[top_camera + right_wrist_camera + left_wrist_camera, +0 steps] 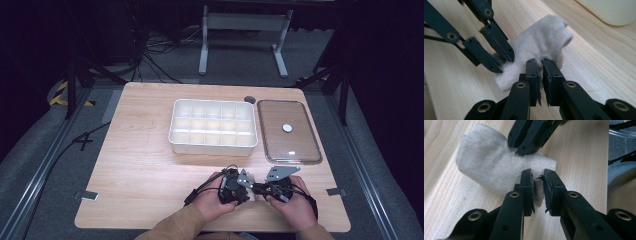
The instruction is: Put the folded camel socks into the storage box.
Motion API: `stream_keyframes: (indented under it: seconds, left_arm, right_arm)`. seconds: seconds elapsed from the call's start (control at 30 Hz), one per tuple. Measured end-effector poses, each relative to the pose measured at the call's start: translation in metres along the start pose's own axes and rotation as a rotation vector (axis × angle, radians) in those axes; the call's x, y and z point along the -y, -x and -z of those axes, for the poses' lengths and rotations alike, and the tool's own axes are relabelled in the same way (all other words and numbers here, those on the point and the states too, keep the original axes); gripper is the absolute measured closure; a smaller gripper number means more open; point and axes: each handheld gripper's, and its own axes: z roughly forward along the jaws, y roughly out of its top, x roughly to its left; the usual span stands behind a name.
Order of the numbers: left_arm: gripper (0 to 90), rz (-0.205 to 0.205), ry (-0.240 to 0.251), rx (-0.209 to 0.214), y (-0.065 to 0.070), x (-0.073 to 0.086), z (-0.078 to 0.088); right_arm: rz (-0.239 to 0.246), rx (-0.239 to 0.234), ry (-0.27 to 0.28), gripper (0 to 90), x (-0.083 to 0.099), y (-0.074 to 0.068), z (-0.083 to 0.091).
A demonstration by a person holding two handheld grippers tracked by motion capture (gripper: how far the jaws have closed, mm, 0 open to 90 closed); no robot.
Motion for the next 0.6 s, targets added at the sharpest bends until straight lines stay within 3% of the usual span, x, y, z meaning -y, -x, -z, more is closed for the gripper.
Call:
stream_keyframes:
  seconds: [0.13,0.27,0.4,0.43,0.5,0.6]
  left_arm:
    - [78.1,-0.008,-0.013,-0.009,0.001,-0.001,0.001]
    - [78.1,-0.009,-0.005,-0.009,0.001,-0.001,0.0]
    - [78.1,-0.003,-0.004,-0.008,0.002,-0.001,-0.001]
    - [78.2,-0.003,-0.004,-0.008,0.002,-0.001,-0.001]
    - [78.1,-0.006,-0.005,-0.011,0.002,-0.001,0.0]
    - [78.1,-0.009,-0.005,-0.016,0.003,0.0,0.0]
  right_arm:
    - [-0.054,0.022,0.015,79.1,-0.006,0.004,0.016]
    - [-0.084,0.037,0.001,75.9,-0.012,0.006,0.019]
    - [-0.226,0.016,-0.036,59.5,-0.021,0.01,0.015]
    - [-0.226,0.016,-0.036,59.5,-0.021,0.01,0.015]
    - [-0.276,0.024,-0.04,55.5,-0.025,0.012,0.009]
    - [-0.296,0.041,-0.054,52.9,-0.03,0.012,0.003]
